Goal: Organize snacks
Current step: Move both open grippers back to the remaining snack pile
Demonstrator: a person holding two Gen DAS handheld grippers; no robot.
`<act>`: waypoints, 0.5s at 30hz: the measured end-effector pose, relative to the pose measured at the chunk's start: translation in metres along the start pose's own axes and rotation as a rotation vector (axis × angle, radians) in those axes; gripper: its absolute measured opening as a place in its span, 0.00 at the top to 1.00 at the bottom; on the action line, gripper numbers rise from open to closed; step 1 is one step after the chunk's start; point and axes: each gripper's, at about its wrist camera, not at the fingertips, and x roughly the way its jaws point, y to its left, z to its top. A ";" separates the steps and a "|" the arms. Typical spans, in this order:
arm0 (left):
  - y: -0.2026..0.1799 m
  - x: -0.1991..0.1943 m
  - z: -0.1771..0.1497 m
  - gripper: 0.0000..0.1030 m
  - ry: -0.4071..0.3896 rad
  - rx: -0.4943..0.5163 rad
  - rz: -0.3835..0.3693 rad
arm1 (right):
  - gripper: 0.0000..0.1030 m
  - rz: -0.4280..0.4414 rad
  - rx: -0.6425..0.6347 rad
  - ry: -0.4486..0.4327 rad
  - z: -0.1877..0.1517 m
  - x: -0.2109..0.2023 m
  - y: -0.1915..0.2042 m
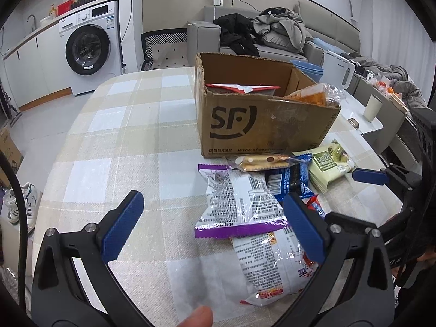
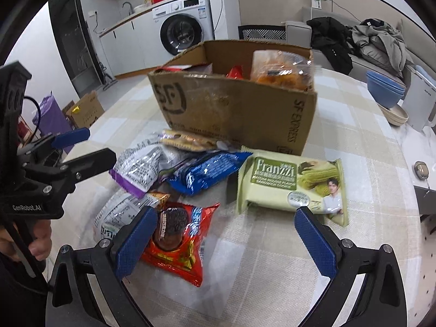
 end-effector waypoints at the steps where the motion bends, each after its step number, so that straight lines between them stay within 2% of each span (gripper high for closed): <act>1: 0.000 0.000 0.000 0.01 0.003 -0.001 0.001 | 0.00 -0.007 -0.011 0.013 -0.001 0.003 0.003; 7: 0.000 0.001 -0.002 0.01 0.015 -0.001 0.003 | 0.00 -0.023 -0.064 0.065 -0.007 0.019 0.017; 15: 0.002 0.001 -0.005 0.01 0.030 0.008 0.011 | 0.00 -0.060 -0.076 0.093 -0.009 0.029 0.024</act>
